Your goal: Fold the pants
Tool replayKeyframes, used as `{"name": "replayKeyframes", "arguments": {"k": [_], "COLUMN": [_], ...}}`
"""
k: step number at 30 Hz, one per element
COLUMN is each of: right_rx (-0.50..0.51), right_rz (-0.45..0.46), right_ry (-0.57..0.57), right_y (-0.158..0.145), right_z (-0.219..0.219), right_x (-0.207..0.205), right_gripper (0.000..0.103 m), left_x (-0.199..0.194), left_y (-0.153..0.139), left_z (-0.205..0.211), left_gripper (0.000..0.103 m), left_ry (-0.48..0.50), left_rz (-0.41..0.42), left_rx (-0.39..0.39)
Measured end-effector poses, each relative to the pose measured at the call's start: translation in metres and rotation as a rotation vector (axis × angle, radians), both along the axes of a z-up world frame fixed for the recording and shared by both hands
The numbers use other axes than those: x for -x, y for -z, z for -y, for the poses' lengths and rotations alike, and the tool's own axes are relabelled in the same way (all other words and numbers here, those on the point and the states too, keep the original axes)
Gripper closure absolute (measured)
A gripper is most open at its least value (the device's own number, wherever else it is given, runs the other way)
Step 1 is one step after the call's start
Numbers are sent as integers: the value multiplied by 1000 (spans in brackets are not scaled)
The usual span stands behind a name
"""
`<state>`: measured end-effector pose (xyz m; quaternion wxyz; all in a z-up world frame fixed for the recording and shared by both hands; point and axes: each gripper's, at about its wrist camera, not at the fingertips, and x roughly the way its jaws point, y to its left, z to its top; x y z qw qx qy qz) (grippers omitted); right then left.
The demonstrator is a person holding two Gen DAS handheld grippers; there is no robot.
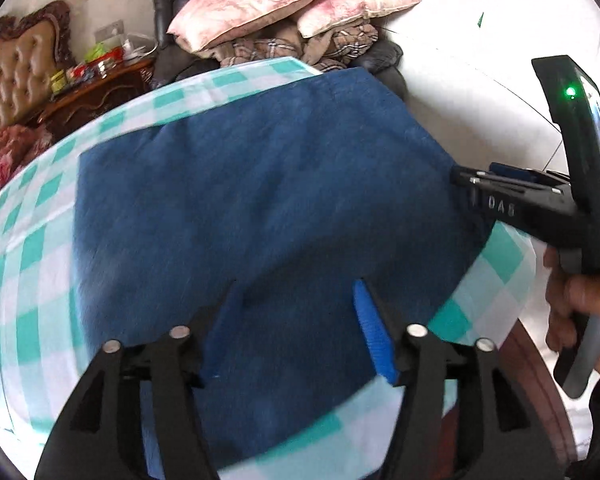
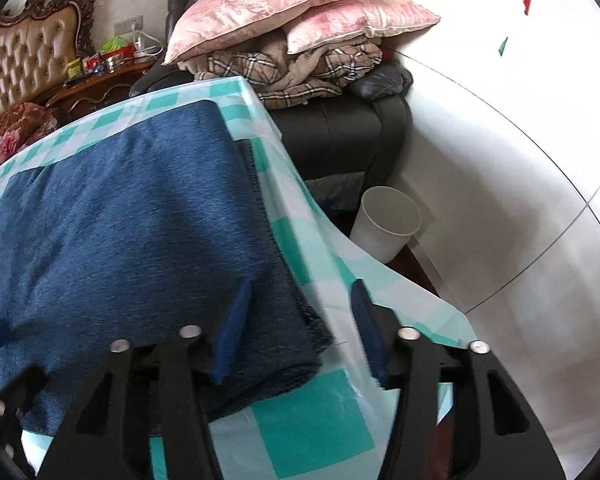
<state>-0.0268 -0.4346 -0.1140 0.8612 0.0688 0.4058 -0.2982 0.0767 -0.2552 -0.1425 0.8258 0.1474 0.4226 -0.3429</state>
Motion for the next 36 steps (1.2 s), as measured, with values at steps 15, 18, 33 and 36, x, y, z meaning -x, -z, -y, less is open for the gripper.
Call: {"name": "replayKeyframes", "arguments": {"k": [15,18,33,36], "right_rx": [-3,28,26,24], "right_rz": [-13,-16,36,47], "right_ry": [65,87,49,34], "right_y": [-22,-30,-70,-74], "right_z": [-10,-15,-67,-74], "right_x": [49,63,92,89], "right_gripper": [23,23,23,23], "left_x": [34,38,40,38], "left_y": [-44,-54,-90,-94], "left_z": [-62,-68,-94,-99], "left_gripper": [2,2,2,2], "left_ry": [-74,-88,-155,-175], "left_rz": [67,70,63,72], "left_rx": [-42,-11,84,87]}}
